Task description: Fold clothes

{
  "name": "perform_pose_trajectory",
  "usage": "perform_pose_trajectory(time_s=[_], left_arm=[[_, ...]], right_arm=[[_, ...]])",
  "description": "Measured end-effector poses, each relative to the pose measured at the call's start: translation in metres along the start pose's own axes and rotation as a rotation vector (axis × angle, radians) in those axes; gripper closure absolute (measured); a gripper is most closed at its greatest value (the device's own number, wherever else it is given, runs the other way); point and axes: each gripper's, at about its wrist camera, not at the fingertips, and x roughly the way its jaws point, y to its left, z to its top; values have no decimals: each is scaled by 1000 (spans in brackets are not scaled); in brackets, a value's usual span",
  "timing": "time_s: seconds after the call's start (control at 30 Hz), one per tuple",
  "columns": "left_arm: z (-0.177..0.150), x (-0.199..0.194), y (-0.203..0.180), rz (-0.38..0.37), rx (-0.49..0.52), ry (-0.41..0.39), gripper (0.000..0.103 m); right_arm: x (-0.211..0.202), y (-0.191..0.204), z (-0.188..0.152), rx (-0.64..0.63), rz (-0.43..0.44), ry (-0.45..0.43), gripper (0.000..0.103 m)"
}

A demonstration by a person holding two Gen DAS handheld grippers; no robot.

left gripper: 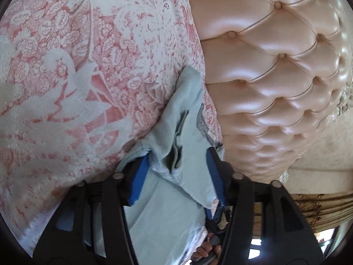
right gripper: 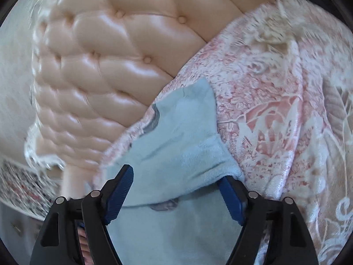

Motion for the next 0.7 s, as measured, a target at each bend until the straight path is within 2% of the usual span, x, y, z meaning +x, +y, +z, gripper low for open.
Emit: perform_pose_trajectory(time_s=[0.07,0.1,0.13,0.23,0.3,0.33,0.37,0.63,0.7], left_arm=[[0,2,6,40,-10,3,79],[0,2,9,48,-17,1,85],[0,2,11,53,-23,-3,88],[-3,2,14,56,-31,-17,93],[-4,2,15,53,-45,-28,94],[-4,2,15,51,-52,-34,94],[-5,2,16,50,-60,-39,94],[-5,-1,19,39,-88,-52,94],[-5,-2,20,36,-96,-56,94]], right_arm=[[2,5,-1,-40,-48,4,26],[4,8,-1,-50,-69,7,26],[5,11,-1,-59,-91,10,27],[5,11,0,-30,-149,6,43],[4,10,-2,-22,-170,1,68],[3,9,-2,-19,-180,-2,77],[3,8,-3,-15,-190,-5,92],[-3,2,-9,14,-272,-27,95],[-5,0,-10,22,-291,-33,99]])
